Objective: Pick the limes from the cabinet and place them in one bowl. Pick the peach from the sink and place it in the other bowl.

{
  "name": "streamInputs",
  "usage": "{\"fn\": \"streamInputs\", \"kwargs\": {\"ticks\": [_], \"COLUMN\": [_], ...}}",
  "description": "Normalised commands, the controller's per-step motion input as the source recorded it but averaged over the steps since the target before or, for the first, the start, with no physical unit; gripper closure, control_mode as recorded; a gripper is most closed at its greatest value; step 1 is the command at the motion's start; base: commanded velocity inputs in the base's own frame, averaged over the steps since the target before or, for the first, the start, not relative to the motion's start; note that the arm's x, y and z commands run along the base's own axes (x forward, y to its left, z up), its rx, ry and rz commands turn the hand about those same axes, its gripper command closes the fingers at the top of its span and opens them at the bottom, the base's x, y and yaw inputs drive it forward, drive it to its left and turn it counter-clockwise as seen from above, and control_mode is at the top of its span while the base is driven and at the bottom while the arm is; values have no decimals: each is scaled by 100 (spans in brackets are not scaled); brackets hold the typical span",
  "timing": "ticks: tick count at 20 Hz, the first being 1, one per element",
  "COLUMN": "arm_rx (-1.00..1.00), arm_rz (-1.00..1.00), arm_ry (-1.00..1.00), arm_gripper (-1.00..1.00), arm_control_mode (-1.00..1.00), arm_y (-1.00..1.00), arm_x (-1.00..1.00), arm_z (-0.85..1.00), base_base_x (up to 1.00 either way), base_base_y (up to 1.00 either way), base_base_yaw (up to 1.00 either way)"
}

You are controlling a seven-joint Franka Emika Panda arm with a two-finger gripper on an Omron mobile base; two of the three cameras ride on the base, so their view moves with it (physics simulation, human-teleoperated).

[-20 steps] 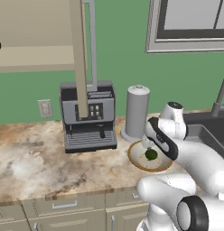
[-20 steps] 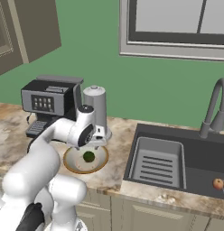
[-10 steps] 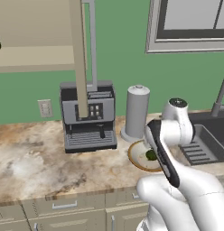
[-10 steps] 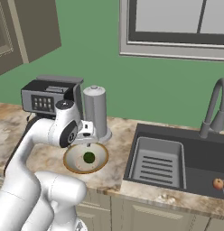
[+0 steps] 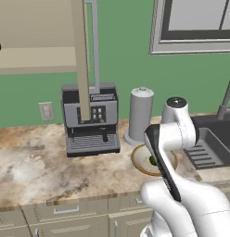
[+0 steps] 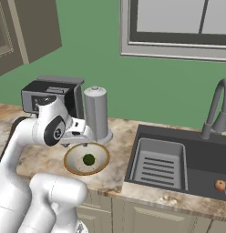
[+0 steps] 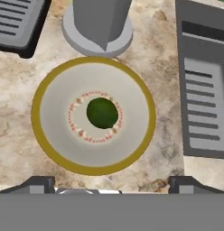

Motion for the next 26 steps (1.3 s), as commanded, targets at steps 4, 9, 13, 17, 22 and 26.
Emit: {"fn": "streamInputs", "kwargs": {"ticks": [4,9,13,17,22,26], "arm_rx": [20,5,2,0,2,0], "arm_rz": [-32,-13,-2,0,0,2], "arm_ry": [-9,-23,-29,-12,-5,-5], "arm_gripper": [-100,-100,-100,-100,-100,-100], "arm_control_mode": [-100,-100,-100,-100,-100,-100], "arm_y": [-1,-1,-6,2,2,-1], "arm_x": [-19,-52,-70,-31,-31,-31], "arm_z": [53,25,0,35,47,0], "base_base_x": [0,0,0,0,0,0], "base_base_y": [0,0,0,0,0,0], "base_base_yaw": [0,0,0,0,0,0]}}
